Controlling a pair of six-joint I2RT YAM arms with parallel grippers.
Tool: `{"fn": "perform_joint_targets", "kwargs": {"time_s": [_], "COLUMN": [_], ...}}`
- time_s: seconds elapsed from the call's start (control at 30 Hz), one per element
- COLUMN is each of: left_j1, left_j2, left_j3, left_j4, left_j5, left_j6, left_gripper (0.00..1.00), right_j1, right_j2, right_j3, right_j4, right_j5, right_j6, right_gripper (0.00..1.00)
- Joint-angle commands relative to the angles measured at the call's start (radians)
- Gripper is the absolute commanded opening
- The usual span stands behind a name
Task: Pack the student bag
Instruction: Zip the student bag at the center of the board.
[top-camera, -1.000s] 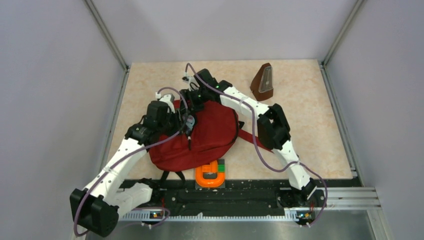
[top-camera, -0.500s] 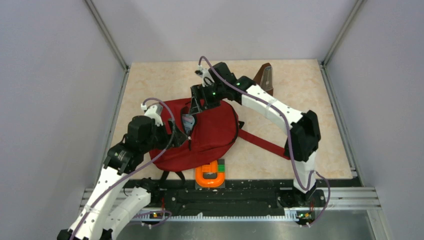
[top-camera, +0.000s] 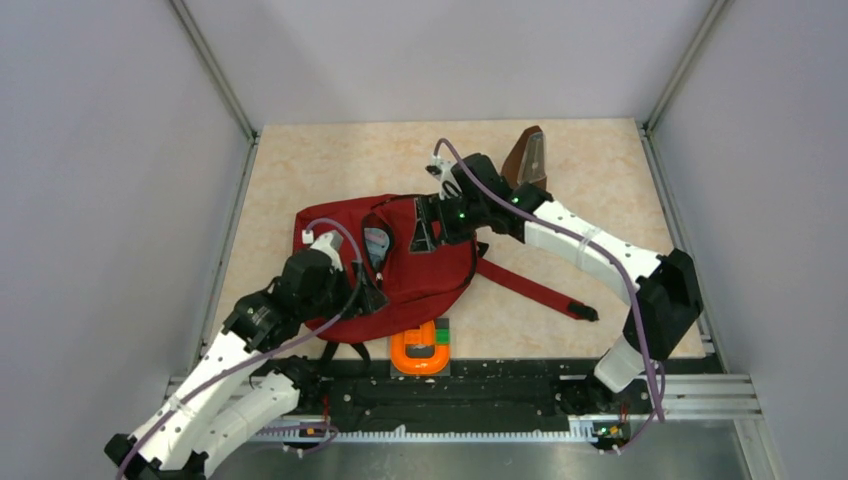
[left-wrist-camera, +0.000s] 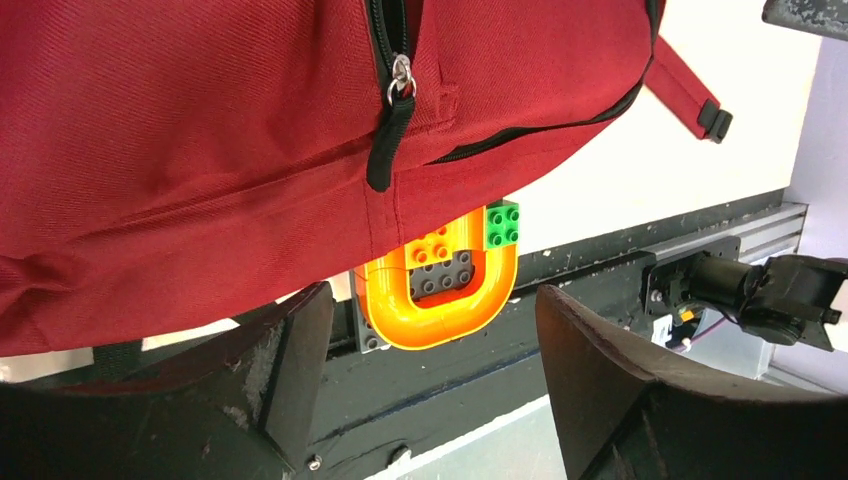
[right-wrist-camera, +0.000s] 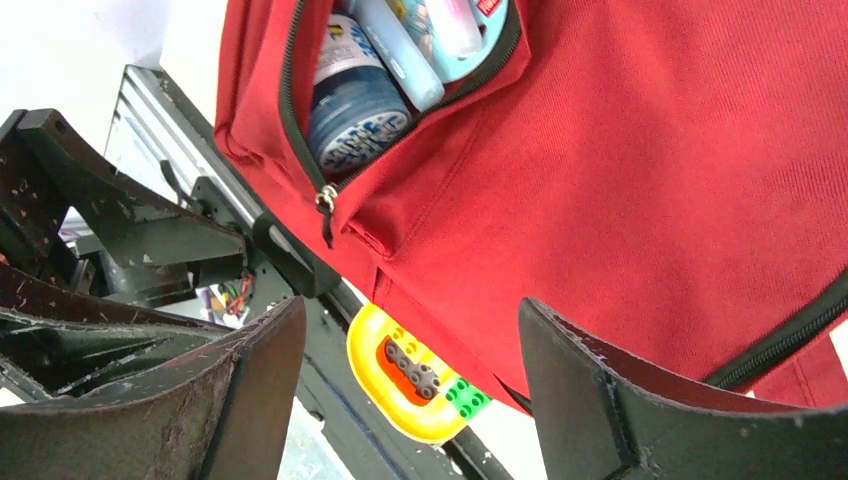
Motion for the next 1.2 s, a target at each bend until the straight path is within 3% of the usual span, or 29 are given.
{"fn": "perform_joint_targets", "kwargs": {"time_s": [0.0, 0.2, 0.3, 0.37, 0.67, 0.77, 0.83, 1.03, 1.17], "left_j1": [-0.065, -0.098, -0.099, -0.099, -0.099, -0.098, -0.099, -0.098, -0.098], "left_j2": [0.044, 0.128, 0.162, 0.182, 0.26, 0.275, 0.282, 0.262, 0.263], "left_j3": [-0.021, -0.053, -0.039, -0.052, -0.043, -0.045, -0.039, 0.046, 0.069], "left_j4": [0.076, 0.189, 0.184, 0.232, 0.235, 0.227, 0.232, 0.21, 0.254], "left_j5": [-0.093, -0.167, -0.234, -0.233, -0.26, -0.257, -0.255, -0.301, -0.301], "left_j6": [-0.118, -0.211, -0.23, -0.228, -0.239, -0.242, -0.231, -0.167, -0.129], "left_gripper": [0.77, 0.69, 0.51, 0.45, 0.38, 0.22, 0.02, 0.0, 0.0], "right_j1": [0.01, 0.012, 0.011, 0.012, 0.011, 0.016, 0.025, 0.087, 0.122], "right_j2": [-0.07, -0.088, -0.09, -0.09, -0.058, -0.048, -0.044, -0.052, -0.133], "right_j3": [-0.039, -0.074, -0.078, -0.083, -0.084, -0.1, -0.116, -0.152, -0.288], "right_j4": [0.046, 0.057, 0.06, 0.066, 0.08, 0.101, 0.118, 0.148, 0.356], "right_j5": [0.04, 0.055, 0.057, 0.052, 0.024, 0.006, -0.01, 0.037, 0.092], "right_j6": [0.026, 0.036, 0.041, 0.042, 0.043, 0.028, 0.002, -0.101, -0.131], "right_gripper": [0.74, 0.72, 0.72, 0.71, 0.71, 0.71, 0.72, 0.72, 0.72]}}
